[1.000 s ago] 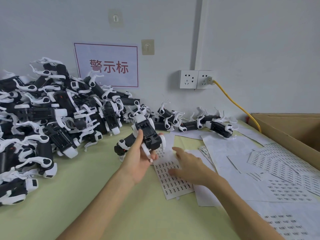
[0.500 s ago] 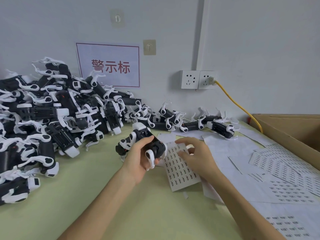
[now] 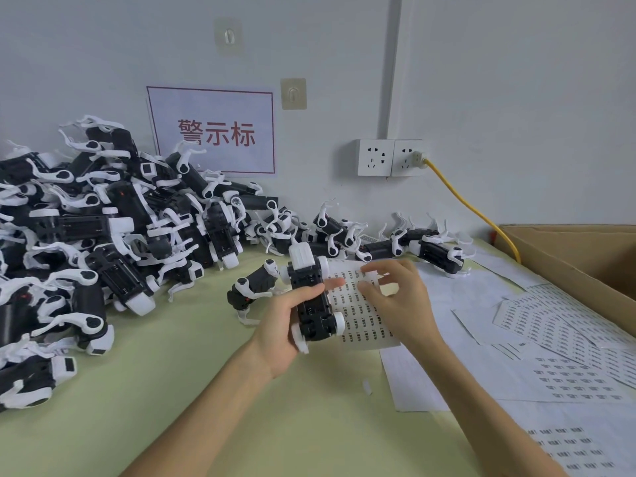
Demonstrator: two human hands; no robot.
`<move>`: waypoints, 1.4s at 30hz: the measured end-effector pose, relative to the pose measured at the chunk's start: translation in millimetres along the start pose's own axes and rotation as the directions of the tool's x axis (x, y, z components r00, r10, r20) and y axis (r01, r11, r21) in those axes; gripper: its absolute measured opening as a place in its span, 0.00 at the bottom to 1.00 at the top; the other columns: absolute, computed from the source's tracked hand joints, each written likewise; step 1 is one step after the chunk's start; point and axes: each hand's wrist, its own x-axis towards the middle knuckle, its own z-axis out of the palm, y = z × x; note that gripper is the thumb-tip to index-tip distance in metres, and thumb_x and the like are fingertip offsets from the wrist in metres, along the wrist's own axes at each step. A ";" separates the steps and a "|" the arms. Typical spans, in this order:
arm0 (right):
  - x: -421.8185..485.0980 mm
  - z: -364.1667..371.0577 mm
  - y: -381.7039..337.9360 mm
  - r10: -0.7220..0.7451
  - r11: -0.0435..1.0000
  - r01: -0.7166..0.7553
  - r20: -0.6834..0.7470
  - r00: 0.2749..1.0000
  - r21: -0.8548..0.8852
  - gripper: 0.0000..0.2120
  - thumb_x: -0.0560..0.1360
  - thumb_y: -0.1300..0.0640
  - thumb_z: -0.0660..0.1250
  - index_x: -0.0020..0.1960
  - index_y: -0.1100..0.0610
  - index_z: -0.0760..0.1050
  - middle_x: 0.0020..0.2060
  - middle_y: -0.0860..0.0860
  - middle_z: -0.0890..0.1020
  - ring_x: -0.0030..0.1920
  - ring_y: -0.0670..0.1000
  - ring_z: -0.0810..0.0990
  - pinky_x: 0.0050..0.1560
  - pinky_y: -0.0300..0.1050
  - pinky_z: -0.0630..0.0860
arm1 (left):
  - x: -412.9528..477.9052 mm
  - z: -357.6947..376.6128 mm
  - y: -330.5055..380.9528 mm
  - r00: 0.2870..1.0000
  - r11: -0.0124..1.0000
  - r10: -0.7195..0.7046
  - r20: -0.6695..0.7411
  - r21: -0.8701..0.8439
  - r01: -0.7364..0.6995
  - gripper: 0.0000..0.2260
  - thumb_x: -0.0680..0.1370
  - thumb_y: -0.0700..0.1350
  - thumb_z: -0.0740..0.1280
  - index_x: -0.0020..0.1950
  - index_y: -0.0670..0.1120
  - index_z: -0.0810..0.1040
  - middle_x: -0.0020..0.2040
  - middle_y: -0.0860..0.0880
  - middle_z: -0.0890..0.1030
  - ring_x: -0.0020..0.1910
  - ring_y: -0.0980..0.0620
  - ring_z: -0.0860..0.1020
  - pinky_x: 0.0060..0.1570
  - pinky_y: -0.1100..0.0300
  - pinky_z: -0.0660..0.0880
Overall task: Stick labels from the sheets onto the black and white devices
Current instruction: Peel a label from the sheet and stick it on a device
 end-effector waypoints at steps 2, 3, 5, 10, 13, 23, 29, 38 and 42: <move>-0.7 0.7 -1.8 -0.025 0.999 0.025 0.005 1.000 -0.035 0.10 0.75 0.54 0.75 0.53 0.42 0.80 0.55 0.39 0.72 0.57 0.43 0.76 0.49 0.33 0.72 | -0.3 -0.9 1.2 0.999 0.999 0.029 -0.019 0.020 -0.029 0.18 0.70 0.51 0.73 0.57 0.47 0.87 0.59 0.45 0.85 0.54 0.49 0.84 0.60 0.51 0.78; -1.5 1.0 -3.0 -0.053 0.997 0.053 0.004 0.999 -0.057 0.12 0.74 0.55 0.76 0.54 0.43 0.80 0.56 0.39 0.72 0.59 0.44 0.74 0.54 0.37 0.72 | -1.1 -0.7 1.9 0.999 0.999 0.041 -0.031 0.033 -0.040 0.17 0.70 0.51 0.72 0.57 0.47 0.87 0.59 0.46 0.85 0.54 0.49 0.84 0.57 0.52 0.79; -4.6 1.8 -5.7 -0.140 0.977 0.140 0.011 0.990 -0.159 0.13 0.74 0.57 0.76 0.56 0.44 0.81 0.58 0.41 0.74 0.62 0.45 0.70 0.62 0.43 0.67 | -2.5 0.9 2.0 0.997 0.996 0.058 -0.055 0.076 -0.054 0.16 0.70 0.50 0.71 0.55 0.48 0.88 0.55 0.48 0.85 0.49 0.51 0.83 0.50 0.55 0.79; -11.2 7.1 -9.6 -0.221 0.941 0.246 0.129 0.967 -0.232 0.17 0.74 0.68 0.70 0.53 0.49 0.85 0.54 0.42 0.81 0.57 0.42 0.75 0.62 0.46 0.66 | -6.1 11.9 -2.1 0.989 0.981 0.089 -0.115 0.182 -0.067 0.09 0.68 0.49 0.73 0.46 0.50 0.88 0.46 0.46 0.85 0.40 0.46 0.84 0.54 0.44 0.77; -11.3 7.4 -9.2 -0.237 0.948 0.264 0.158 0.959 -0.179 0.06 0.78 0.59 0.72 0.51 0.51 0.86 0.46 0.42 0.83 0.49 0.42 0.79 0.51 0.40 0.74 | -6.7 15.2 -3.1 0.981 0.971 0.130 -0.141 0.220 -0.097 0.07 0.69 0.48 0.73 0.45 0.49 0.87 0.41 0.47 0.85 0.38 0.46 0.85 0.51 0.45 0.75; -7.9 5.5 -8.7 -0.078 0.993 0.087 0.121 0.990 -0.077 0.07 0.74 0.57 0.77 0.47 0.46 0.83 0.46 0.41 0.83 0.46 0.40 0.79 0.44 0.27 0.69 | -11.5 15.6 -1.9 0.967 0.947 0.249 -0.049 0.221 -0.233 0.07 0.69 0.44 0.71 0.44 0.43 0.81 0.35 0.48 0.77 0.30 0.52 0.79 0.33 0.61 0.76; -8.5 2.6 -12.3 -0.056 0.997 0.061 0.109 0.992 -0.046 0.05 0.73 0.56 0.78 0.45 0.48 0.83 0.43 0.42 0.85 0.44 0.41 0.81 0.40 0.31 0.73 | -12.0 13.7 -2.3 0.963 0.931 0.269 0.001 0.256 -0.260 0.05 0.69 0.44 0.72 0.43 0.44 0.80 0.35 0.47 0.75 0.30 0.52 0.77 0.33 0.61 0.74; -9.3 1.2 -12.1 -0.045 0.999 0.046 0.084 0.995 -0.007 0.03 0.73 0.57 0.78 0.41 0.52 0.86 0.40 0.43 0.85 0.42 0.43 0.82 0.39 0.35 0.76 | -11.0 13.3 -3.3 0.955 0.914 0.296 0.036 0.280 -0.294 0.02 0.71 0.44 0.71 0.40 0.50 0.83 0.36 0.49 0.76 0.32 0.52 0.78 0.36 0.60 0.76; -8.2 0.5 -12.3 -0.021 1.000 0.019 0.071 0.997 0.019 0.05 0.74 0.58 0.76 0.40 0.52 0.85 0.38 0.43 0.85 0.40 0.43 0.81 0.39 0.36 0.77 | -11.3 13.8 -4.3 0.956 0.907 0.291 0.045 0.304 -0.290 0.02 0.70 0.44 0.71 0.40 0.46 0.82 0.36 0.49 0.77 0.32 0.55 0.78 0.34 0.64 0.76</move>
